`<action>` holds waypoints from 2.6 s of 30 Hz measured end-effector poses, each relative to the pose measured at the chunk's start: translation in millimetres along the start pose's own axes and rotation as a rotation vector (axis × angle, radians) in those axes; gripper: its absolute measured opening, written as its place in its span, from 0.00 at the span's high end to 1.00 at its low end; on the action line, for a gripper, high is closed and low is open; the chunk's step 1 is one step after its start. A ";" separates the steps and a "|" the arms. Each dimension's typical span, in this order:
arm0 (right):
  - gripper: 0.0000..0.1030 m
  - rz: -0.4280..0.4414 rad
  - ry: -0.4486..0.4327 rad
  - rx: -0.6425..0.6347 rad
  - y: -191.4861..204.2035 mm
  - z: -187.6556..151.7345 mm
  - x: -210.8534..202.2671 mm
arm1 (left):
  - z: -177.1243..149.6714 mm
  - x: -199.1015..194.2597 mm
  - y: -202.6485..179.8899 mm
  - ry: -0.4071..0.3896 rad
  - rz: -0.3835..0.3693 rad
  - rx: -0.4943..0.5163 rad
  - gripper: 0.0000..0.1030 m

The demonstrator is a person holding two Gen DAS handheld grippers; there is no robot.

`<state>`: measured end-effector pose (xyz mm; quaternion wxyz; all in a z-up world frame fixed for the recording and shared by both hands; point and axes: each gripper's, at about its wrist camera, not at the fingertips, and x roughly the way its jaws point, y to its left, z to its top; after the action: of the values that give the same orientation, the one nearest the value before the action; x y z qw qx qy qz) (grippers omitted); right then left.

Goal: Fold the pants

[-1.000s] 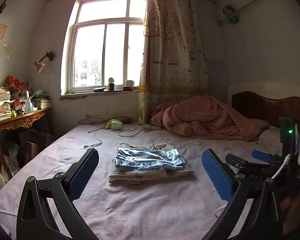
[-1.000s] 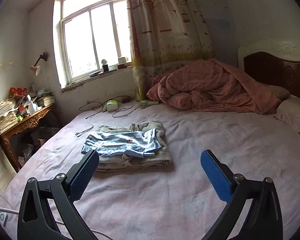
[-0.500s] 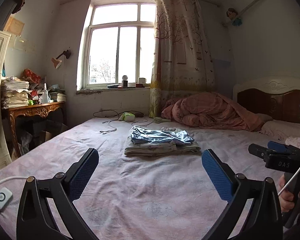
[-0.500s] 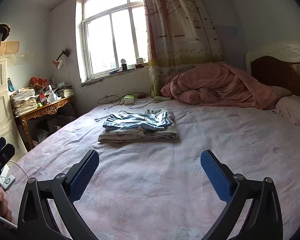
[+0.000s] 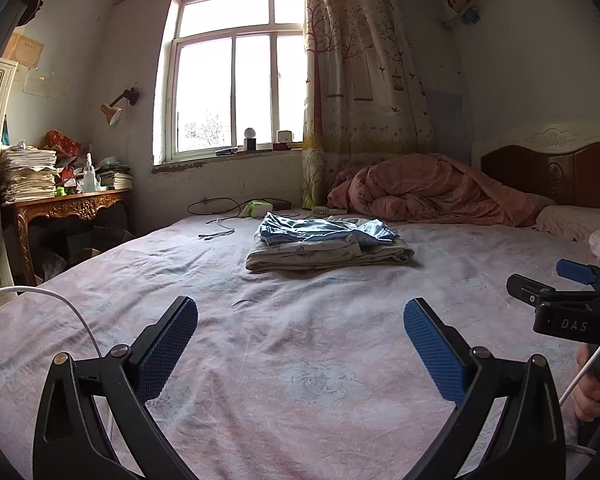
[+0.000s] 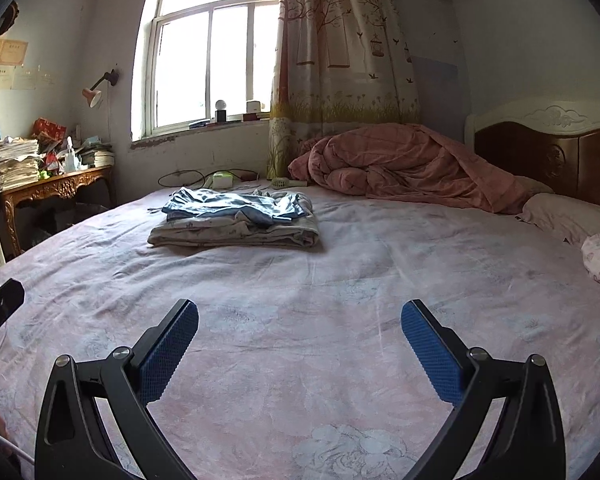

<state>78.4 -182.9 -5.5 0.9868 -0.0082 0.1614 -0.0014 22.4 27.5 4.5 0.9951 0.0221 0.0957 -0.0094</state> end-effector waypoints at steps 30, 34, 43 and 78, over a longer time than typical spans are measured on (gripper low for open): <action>0.01 -0.004 0.012 -0.022 5.0 -1.1 1.9 | -3.0 11.4 -8.3 0.078 -0.004 0.028 0.00; 0.01 -0.004 0.012 -0.021 4.9 -0.9 2.0 | -3.2 10.3 -8.6 0.077 -0.003 0.028 0.00; 0.01 -0.001 0.017 -0.025 6.4 -3.0 4.3 | -3.3 10.8 -8.1 0.079 -0.003 0.028 0.00; 0.01 -0.002 0.021 -0.029 9.5 -5.5 6.1 | -7.0 15.3 -4.9 0.104 -0.006 0.024 0.00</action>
<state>82.4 -173.5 -12.8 0.9849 -0.0225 0.1718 -0.0003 36.0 22.8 -5.6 0.9884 0.0344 0.1474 -0.0123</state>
